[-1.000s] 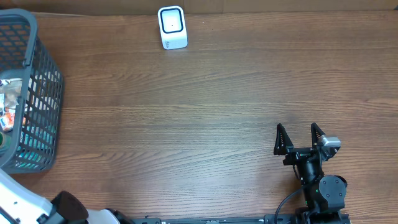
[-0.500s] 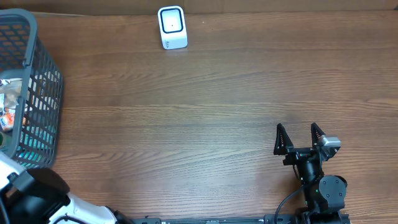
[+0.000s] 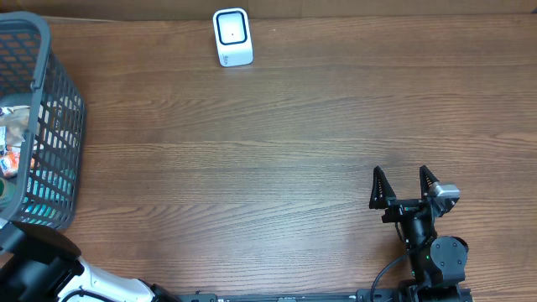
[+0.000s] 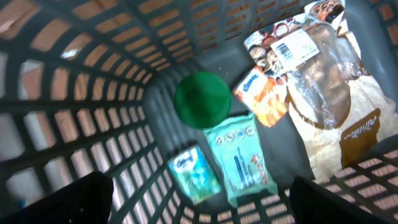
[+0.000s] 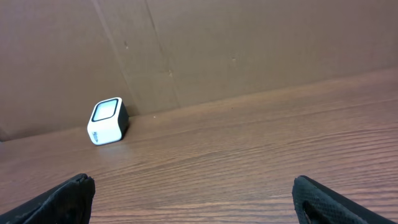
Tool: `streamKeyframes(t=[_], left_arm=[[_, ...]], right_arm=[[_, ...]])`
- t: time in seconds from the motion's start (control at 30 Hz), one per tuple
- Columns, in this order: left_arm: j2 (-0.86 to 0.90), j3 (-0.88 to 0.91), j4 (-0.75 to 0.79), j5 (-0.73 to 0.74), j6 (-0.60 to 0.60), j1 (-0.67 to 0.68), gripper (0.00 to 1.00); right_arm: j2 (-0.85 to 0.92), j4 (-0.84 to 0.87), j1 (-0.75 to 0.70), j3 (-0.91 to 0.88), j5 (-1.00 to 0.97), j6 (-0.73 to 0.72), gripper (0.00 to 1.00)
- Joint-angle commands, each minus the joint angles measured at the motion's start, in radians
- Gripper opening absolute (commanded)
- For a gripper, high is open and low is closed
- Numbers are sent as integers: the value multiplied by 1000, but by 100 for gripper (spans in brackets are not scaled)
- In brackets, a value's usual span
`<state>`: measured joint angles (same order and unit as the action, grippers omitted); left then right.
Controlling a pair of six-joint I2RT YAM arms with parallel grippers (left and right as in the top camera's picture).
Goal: Scan the item barcode
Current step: 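Move the left gripper over the basket toward the green-capped bottle, then grasp the green-capped bottle in the basket with the left gripper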
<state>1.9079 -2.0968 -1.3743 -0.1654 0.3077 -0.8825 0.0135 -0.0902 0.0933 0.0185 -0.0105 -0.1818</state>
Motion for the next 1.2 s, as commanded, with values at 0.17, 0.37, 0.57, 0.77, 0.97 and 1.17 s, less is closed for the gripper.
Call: streamKeyframes(t=[0.17, 0.37, 0.57, 0.77, 0.97, 1.17], left_arm=[[2, 165, 119, 5, -77, -1, 96], [2, 240, 193, -4, -80, -3, 100], [2, 245, 224, -79, -96, -5, 100], [30, 245, 241, -81, -124, -9, 100], [101, 245, 271, -81, -182, -9, 99], [172, 245, 280, -81, -207, -10, 97]], right_arm=[[-11, 6, 3, -10, -3, 8, 100], [-11, 6, 3, -10, -3, 8, 100], [-11, 6, 3, -10, -3, 8, 100], [-11, 6, 3, -10, -3, 8, 100], [-11, 6, 3, -10, -3, 8, 100], [-11, 6, 3, -10, -3, 8, 100]])
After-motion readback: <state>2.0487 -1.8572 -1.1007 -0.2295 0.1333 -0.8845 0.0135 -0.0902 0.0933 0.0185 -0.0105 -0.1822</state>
